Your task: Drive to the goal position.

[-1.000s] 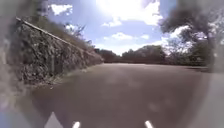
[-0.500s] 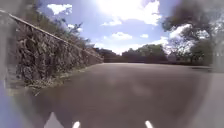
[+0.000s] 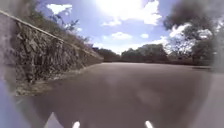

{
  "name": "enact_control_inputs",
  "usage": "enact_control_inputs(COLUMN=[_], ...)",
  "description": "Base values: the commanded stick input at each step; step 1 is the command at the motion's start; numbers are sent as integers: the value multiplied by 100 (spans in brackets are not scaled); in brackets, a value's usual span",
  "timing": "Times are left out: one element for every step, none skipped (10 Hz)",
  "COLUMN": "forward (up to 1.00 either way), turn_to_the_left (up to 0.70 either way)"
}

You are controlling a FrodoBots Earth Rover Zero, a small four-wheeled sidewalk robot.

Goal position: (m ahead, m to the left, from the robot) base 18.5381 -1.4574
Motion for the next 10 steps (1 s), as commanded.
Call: enact_control_inputs(forward=[100, 100, 100, 100, 100, 100, 100, 100, 100, 100], turn_to_the_left=[0, 0, 0, 0, 14, 32, 0, 0, 0, 0])
